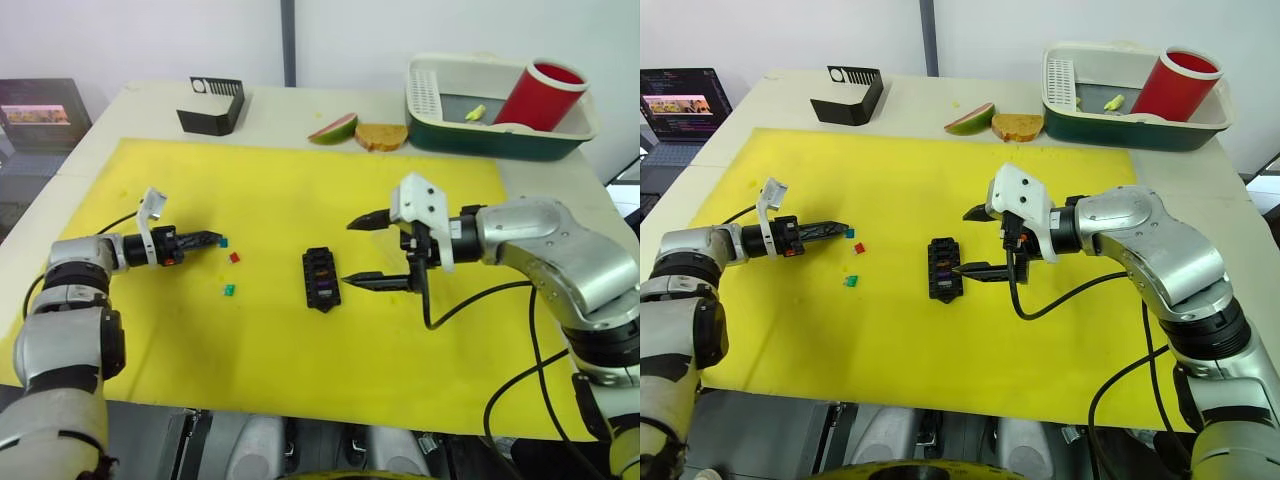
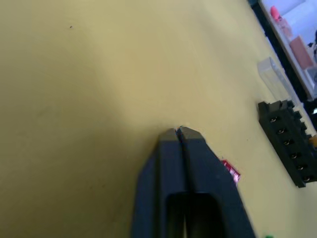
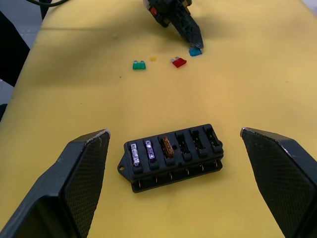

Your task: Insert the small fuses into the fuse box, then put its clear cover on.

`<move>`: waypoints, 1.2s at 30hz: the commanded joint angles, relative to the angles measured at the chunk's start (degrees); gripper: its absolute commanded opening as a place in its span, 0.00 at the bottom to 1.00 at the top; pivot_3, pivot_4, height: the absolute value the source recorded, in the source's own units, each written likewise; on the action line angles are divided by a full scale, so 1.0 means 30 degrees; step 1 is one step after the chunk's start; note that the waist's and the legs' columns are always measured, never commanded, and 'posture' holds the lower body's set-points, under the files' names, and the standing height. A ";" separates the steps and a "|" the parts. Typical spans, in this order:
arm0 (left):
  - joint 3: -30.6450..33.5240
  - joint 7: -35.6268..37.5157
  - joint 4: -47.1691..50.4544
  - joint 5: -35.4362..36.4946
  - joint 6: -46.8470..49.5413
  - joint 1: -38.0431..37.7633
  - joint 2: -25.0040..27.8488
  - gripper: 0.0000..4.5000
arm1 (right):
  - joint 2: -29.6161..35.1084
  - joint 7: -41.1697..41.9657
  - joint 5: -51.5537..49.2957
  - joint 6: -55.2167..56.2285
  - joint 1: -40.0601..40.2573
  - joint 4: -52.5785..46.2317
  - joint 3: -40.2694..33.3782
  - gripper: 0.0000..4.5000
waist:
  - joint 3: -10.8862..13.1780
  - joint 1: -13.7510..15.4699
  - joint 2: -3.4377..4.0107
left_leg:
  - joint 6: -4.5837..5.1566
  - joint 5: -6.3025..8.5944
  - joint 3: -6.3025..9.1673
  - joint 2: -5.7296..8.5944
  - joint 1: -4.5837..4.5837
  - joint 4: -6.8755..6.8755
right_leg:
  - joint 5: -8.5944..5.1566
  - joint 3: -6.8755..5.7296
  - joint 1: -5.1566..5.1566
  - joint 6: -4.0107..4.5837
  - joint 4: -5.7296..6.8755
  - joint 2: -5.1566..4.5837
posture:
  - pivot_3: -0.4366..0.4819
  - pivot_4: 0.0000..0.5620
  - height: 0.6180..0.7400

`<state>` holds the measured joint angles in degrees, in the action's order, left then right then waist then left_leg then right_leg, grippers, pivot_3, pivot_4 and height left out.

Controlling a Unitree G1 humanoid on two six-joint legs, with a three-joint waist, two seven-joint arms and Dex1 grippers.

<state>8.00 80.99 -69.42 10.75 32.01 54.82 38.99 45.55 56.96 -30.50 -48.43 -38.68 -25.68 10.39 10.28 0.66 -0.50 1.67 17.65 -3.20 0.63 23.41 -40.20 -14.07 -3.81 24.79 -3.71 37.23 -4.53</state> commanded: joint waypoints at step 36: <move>-0.0121 0.1727 0.3060 0.1287 0.2047 -0.2274 0.1193 0.50 | 0.0035 -0.0265 0.0492 0.0344 -0.0080 -0.0671 0.0388 1.00 | -0.0001 -0.0429 -0.0001 | -0.0006 -0.0003 0.0003 -0.0022 -0.0014 0.0005 | 0.0000 0.0004 0.0007 0.0002 0.0033 0.0001 | 0.48 0.27 1.00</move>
<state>7.67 86.16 -60.89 14.51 38.00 47.86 42.20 45.28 56.16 -29.41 -48.31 -38.34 -25.78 12.56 10.27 -0.63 -0.51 1.66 17.64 -3.19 0.57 23.37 -40.19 -14.07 -3.80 24.81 -3.71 37.33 -4.53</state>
